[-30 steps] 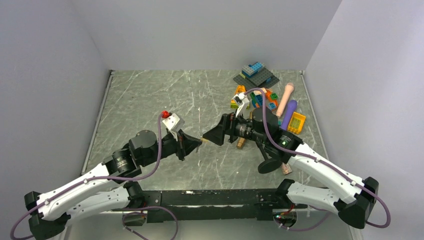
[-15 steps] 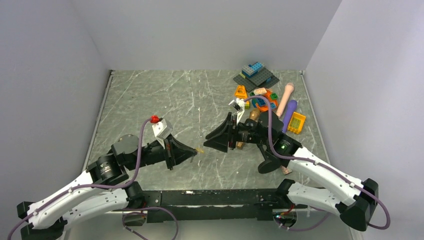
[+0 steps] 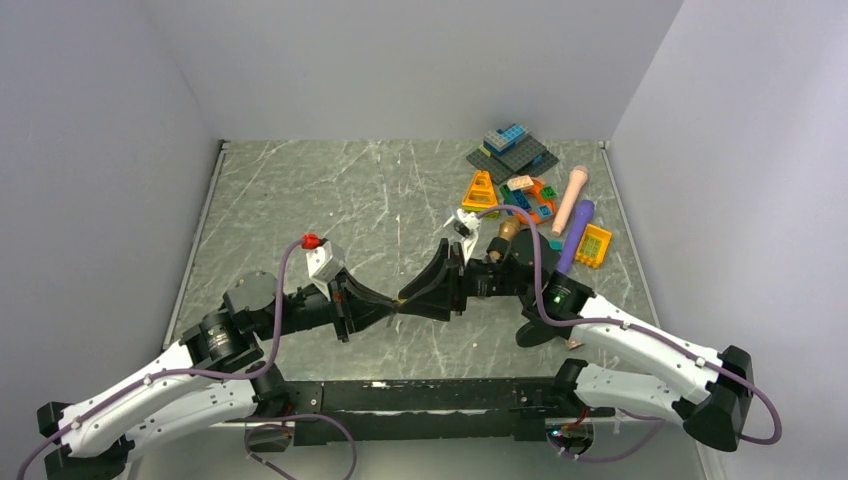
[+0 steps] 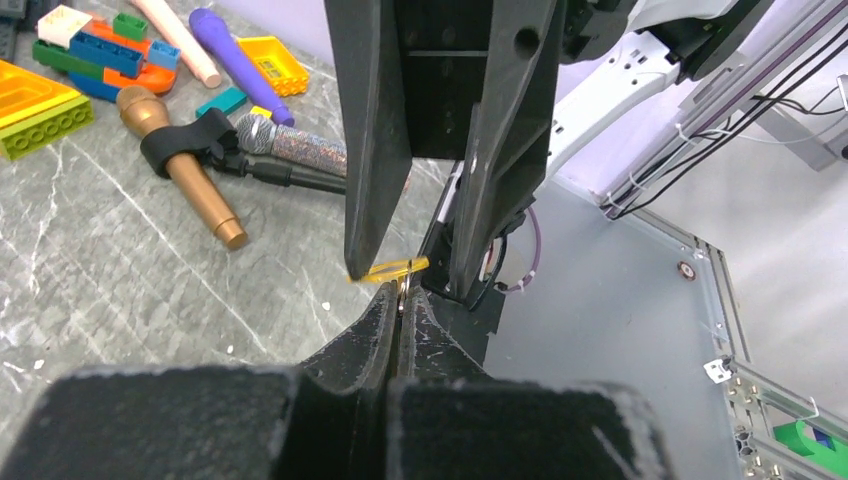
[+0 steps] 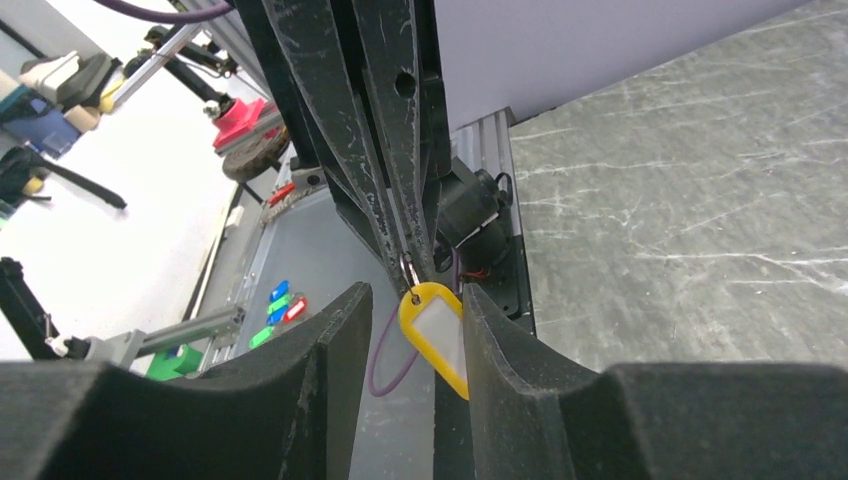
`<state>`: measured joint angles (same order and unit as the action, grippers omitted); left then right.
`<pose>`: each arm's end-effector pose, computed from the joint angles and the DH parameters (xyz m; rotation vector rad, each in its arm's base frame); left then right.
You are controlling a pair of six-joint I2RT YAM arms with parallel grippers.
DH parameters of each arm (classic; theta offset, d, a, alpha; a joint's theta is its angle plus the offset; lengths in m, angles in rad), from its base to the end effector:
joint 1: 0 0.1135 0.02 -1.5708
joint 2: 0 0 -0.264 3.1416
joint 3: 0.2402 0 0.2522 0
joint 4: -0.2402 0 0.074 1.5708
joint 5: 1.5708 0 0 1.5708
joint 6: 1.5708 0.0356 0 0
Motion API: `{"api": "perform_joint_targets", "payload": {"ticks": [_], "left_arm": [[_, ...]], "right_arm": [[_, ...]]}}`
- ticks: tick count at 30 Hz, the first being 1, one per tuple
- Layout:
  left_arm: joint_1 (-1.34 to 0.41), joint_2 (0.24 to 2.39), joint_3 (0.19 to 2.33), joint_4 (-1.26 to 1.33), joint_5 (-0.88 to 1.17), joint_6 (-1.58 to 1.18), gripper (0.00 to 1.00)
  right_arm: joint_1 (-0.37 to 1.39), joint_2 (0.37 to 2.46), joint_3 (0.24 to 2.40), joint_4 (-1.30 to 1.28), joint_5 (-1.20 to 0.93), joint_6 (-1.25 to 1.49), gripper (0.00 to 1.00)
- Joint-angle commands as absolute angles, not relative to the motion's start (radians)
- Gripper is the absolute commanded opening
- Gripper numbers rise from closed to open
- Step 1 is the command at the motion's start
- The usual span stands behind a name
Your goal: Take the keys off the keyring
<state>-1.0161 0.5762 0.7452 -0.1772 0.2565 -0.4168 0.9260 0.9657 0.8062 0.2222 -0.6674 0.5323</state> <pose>0.0652 -0.1224 0.3568 0.7212 1.5856 -1.2935 0.1164 0.1914 0.3573 -0.9278 1.5118 1.6107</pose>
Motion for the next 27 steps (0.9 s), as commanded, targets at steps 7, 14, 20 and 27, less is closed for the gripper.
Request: {"api": "perform_joint_targets", "payload": {"ticks": [7, 14, 20, 27], "left_arm": [[-1.017, 0.583, 0.744, -0.089, 0.289, -0.439, 0.00], [-1.017, 0.560, 0.726, -0.092, 0.285, -0.442, 0.00], [-1.017, 0.561, 0.732, -0.086, 0.307, -0.440, 0.00], [-1.018, 0.567, 0.738, -0.062, 0.343, -0.437, 0.00]], "right_arm": [[0.965, 0.986, 0.837, 0.256, -0.645, 0.486, 0.38], [0.969, 0.935, 0.813, 0.309, -0.665, 0.484, 0.51], [0.969, 0.898, 0.790, 0.341, -0.659, 0.481, 0.52], [0.969, 0.913, 0.785, 0.352, -0.626, 0.486, 0.45]]}}
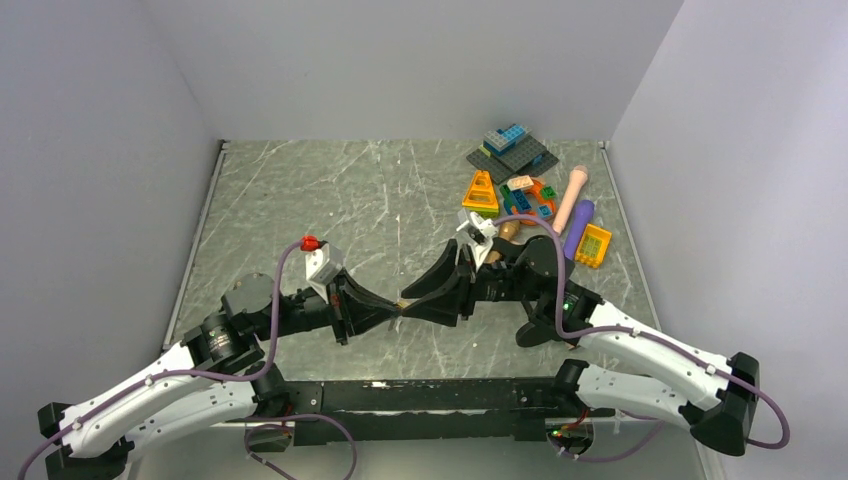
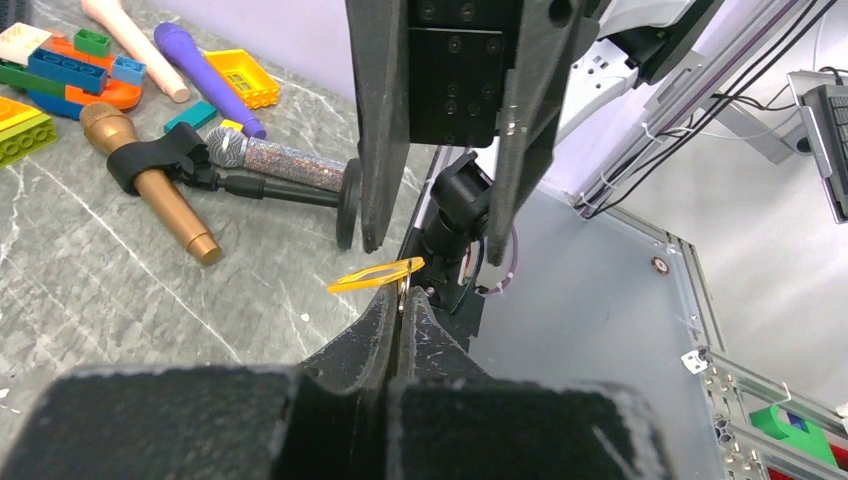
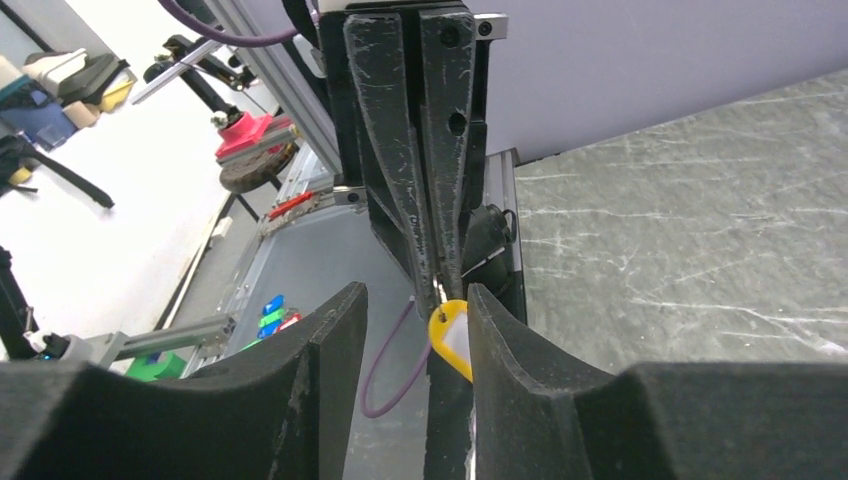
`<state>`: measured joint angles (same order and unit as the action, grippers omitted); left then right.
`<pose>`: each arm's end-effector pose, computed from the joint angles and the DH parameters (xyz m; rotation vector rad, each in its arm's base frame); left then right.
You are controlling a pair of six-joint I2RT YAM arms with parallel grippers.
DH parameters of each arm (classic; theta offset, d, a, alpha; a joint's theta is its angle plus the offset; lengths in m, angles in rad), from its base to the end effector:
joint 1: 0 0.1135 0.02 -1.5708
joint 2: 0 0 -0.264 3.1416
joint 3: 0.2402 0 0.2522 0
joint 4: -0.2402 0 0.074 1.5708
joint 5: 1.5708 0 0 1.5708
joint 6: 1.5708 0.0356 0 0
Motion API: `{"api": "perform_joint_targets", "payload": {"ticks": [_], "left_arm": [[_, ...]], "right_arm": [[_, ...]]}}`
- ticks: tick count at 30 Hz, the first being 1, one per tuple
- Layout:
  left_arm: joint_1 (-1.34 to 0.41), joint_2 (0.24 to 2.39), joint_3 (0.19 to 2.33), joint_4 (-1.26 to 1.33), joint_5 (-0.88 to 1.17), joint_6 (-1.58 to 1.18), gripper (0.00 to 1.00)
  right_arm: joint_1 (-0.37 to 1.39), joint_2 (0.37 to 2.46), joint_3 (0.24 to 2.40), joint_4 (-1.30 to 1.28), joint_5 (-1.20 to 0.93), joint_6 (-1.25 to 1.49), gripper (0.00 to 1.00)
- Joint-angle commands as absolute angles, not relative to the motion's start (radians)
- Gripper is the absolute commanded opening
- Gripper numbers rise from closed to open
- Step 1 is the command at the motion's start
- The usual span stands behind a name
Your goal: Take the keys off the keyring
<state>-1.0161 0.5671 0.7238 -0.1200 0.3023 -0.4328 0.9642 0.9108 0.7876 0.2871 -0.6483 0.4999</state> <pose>0.0636 -0.1227 0.3568 0.7399 1.5382 -1.3514 0.1018 0.1845 0.3682 -0.9548 1.3682 1.6100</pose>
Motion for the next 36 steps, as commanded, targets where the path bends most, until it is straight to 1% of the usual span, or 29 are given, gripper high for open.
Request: {"api": "perform_joint_targets", "payload": {"ticks": [1, 8, 12, 14, 17, 19, 27, 31, 36], "left_arm": [[-1.017, 0.569, 0.738, -0.061, 0.347, -0.437, 0.00], [-1.017, 0.575, 0.733, -0.054, 0.353, -0.436, 0.00], [-1.017, 0.575, 0.735, -0.053, 0.351, -0.436, 0.00], [-1.017, 0.576, 0.738, -0.054, 0.353, -0.433, 0.00], [-1.018, 0.581, 0.739, -0.058, 0.354, -0.431, 0.00], [-1.017, 0.584, 0.737, -0.058, 0.354, -0.430, 0.00], [-1.017, 0.590, 0.764, -0.110, 0.364, -0.401, 0.00], [-1.017, 0.601, 0.820, -0.221, 0.373, -0.352, 0.00], [-1.017, 0.620, 0.846, -0.283, 0.376, -0.311, 0.00]], "right_arm": [[0.968, 0.917, 0.789, 0.350, -0.623, 0.488, 0.43], [0.971, 0.952, 0.817, 0.330, -0.614, 0.490, 0.28], [0.970, 0.956, 0.822, 0.312, -0.606, 0.485, 0.25], [0.970, 0.957, 0.822, 0.307, -0.603, 0.484, 0.21], [0.971, 0.956, 0.819, 0.307, -0.602, 0.484, 0.11], [0.972, 0.953, 0.819, 0.304, -0.600, 0.482, 0.00], [0.972, 0.960, 0.829, 0.248, -0.614, 0.454, 0.00], [0.975, 0.976, 0.863, 0.137, -0.642, 0.388, 0.00], [0.977, 1.015, 0.928, -0.024, -0.666, 0.297, 0.00]]}}
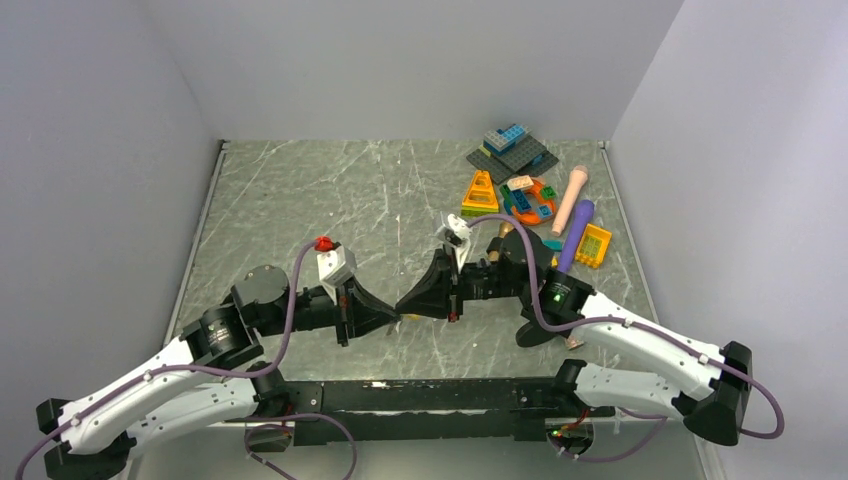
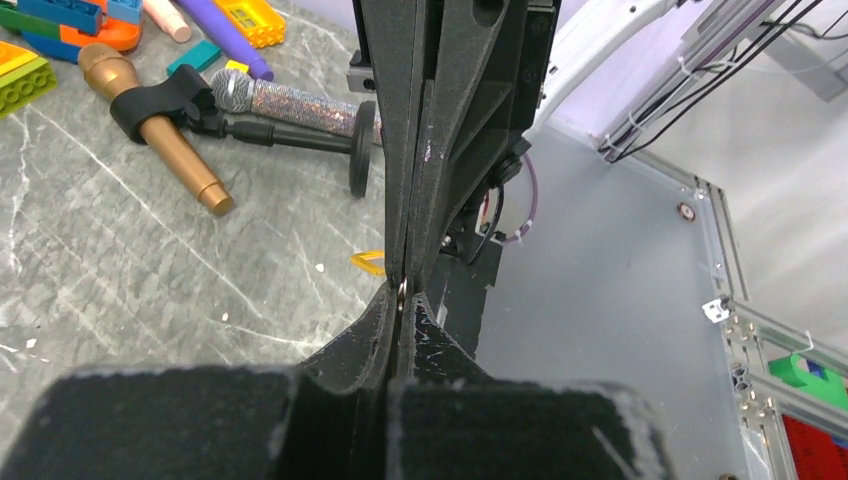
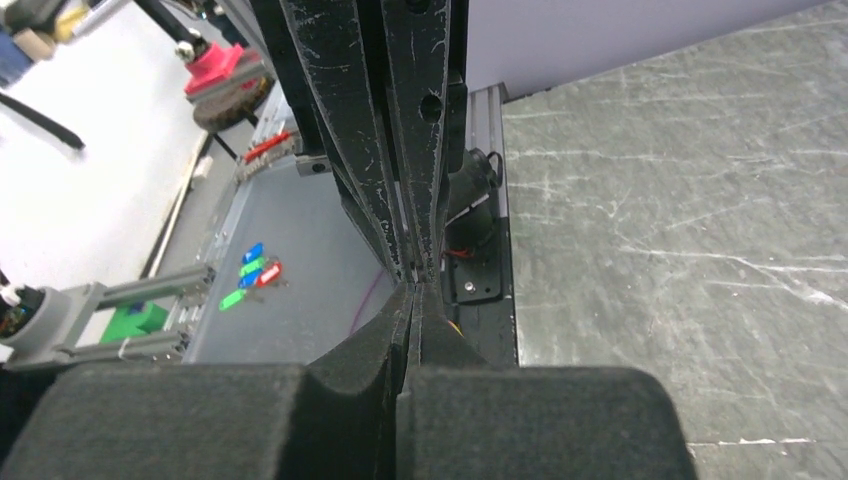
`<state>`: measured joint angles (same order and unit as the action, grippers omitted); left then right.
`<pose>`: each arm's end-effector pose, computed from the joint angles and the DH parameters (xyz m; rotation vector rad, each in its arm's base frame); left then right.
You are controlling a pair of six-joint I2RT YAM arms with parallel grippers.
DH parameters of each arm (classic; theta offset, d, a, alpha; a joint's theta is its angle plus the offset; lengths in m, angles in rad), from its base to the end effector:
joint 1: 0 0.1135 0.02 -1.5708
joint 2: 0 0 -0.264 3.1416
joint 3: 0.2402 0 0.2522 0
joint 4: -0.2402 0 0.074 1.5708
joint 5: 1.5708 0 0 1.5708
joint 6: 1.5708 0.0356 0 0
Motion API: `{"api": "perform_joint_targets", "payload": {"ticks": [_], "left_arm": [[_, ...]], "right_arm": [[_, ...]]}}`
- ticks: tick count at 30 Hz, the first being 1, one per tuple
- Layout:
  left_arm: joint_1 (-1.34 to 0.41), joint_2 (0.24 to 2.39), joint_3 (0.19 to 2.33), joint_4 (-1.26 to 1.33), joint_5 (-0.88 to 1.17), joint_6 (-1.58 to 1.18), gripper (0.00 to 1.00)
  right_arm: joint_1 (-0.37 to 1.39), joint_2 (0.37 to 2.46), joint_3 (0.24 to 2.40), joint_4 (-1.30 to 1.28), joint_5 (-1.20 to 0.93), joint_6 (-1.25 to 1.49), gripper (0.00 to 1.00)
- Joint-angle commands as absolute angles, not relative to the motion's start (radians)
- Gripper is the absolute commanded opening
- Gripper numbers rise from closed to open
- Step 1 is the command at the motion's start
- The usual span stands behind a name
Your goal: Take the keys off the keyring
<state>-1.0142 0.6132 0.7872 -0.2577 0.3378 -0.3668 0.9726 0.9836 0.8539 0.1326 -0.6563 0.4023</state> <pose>0.0651 -0.1270 0.3579 0.8429 1.6219 -1.2951 0.1097 0.1995 0.3614 -1.0425 1.4784 1.5399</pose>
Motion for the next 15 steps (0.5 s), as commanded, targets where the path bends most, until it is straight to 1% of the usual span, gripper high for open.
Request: {"api": "perform_joint_targets", "payload": {"ticks": [1, 7, 15], "left_arm": [[-1.017, 0.626, 0.847, -0.288, 0.376, -0.308, 0.00], [-1.017, 0.652, 0.839, -0.301, 0.400, -0.293, 0.00], [-1.017, 0.682, 0.844, -0.333, 0.421, -0.266, 0.00]], "right_arm": [[0.978, 1.024, 0.938, -0.046, -0.672, 0.285, 0.00], [0.990, 1.092, 1.002, -0.141, -0.707, 0.207, 0.00], [0.997, 1.144, 1.070, -0.230, -0.702, 0.140, 0.00]]}}
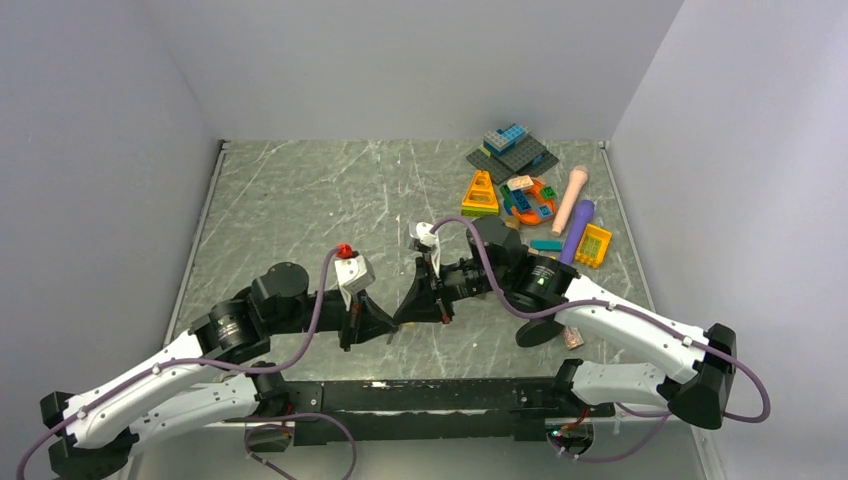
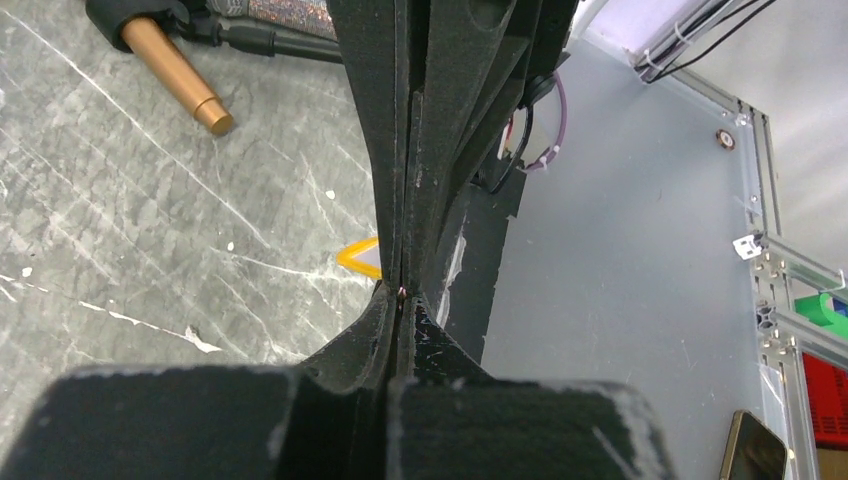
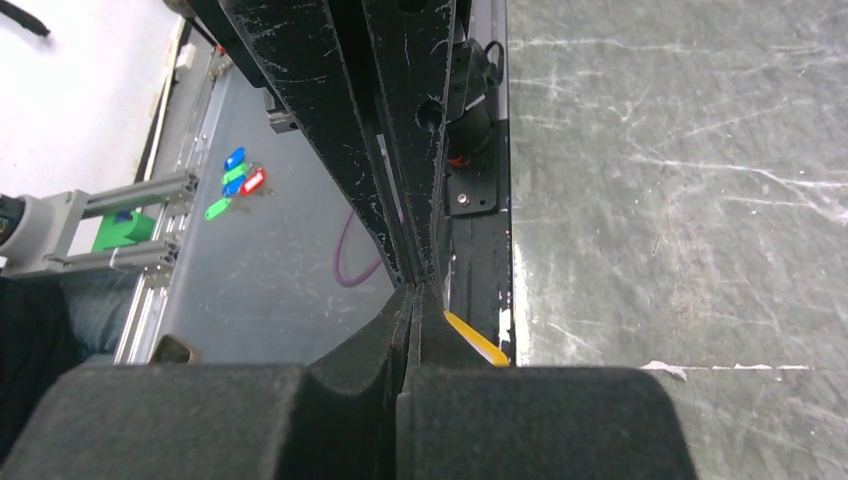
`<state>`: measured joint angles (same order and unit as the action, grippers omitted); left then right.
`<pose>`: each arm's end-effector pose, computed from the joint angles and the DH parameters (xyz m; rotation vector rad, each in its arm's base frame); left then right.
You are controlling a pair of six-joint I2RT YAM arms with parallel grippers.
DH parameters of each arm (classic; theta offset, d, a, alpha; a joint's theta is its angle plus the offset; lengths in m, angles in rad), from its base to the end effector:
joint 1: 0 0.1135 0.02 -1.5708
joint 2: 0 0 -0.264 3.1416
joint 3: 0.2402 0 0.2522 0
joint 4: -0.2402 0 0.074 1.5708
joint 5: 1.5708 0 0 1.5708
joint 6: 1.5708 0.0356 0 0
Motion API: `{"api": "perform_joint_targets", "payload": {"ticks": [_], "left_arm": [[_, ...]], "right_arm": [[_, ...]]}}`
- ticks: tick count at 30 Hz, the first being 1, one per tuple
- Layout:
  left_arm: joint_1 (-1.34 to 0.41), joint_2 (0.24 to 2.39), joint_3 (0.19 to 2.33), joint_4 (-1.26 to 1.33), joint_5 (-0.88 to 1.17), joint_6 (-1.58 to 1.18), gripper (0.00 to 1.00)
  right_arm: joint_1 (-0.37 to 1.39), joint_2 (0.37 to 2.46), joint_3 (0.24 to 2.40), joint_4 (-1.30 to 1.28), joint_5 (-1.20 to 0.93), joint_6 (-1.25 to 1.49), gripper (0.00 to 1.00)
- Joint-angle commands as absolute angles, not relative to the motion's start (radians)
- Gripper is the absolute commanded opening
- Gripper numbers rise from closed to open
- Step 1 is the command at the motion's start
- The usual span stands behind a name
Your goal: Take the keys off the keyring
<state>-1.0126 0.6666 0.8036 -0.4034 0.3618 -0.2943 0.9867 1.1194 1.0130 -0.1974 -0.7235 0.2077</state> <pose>0.0690 -0.1343 0.3414 0.9595 1.7650 -1.2127 0.1187 0.2223 0.3546 -1.2759 1.6420 1.4544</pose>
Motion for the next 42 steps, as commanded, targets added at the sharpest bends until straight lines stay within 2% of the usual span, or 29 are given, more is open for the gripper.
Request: {"api": "perform_joint_targets", "payload": {"ticks": [1, 4, 5, 7, 8, 10, 12, 19, 27, 31, 37, 42], "left_arm": [[-1.017, 0.686, 0.848, -0.341, 0.424, -0.262, 0.00], [-1.017, 0.689, 0.856, -0.363, 0.423, -0.248, 0.00], [-1.017, 0.685, 0.856, -0.362, 0.417, -0.250, 0.00], [-1.017, 0.666, 0.841, -0.335, 0.408, -0.258, 0.00], [-1.017, 0.655, 0.829, -0.314, 0.404, -0.262, 0.00], [-1.017, 0.632, 0.799, -0.265, 0.395, -0.272, 0.00], [-1.017, 0.622, 0.781, -0.247, 0.389, -0.272, 0.00], [-1.017, 0.587, 0.760, -0.193, 0.366, -0.280, 0.00], [-1.017, 0.532, 0.709, -0.052, 0.319, -0.300, 0.00], [-1.018, 0.537, 0.735, -0.029, 0.258, -0.279, 0.00], [-1.016, 0.585, 0.823, -0.038, 0.149, -0.275, 0.00], [-1.008, 0.592, 0.824, 0.041, 0.155, -0.267, 0.00]], "right_arm": [[0.997, 1.145, 1.074, -0.234, -0.696, 0.135, 0.00], [0.999, 1.151, 1.085, -0.252, -0.671, 0.124, 0.00], [0.999, 1.152, 1.088, -0.253, -0.667, 0.123, 0.10], [0.999, 1.148, 1.079, -0.230, -0.652, 0.137, 0.45], [0.999, 1.132, 1.065, -0.204, -0.642, 0.154, 0.59], [0.999, 1.095, 1.024, -0.125, -0.606, 0.208, 0.78], [0.999, 1.049, 0.983, -0.059, -0.547, 0.252, 0.85], [0.997, 0.953, 0.919, 0.034, -0.272, 0.391, 0.87], [0.997, 0.857, 0.819, 0.312, -0.292, 0.497, 0.87], [0.998, 0.810, 0.772, 0.435, -0.302, 0.457, 0.80], [0.997, 0.899, 0.868, 0.378, -0.437, 0.387, 0.62], [0.995, 0.921, 0.935, 0.325, -0.514, 0.290, 0.55]]}}
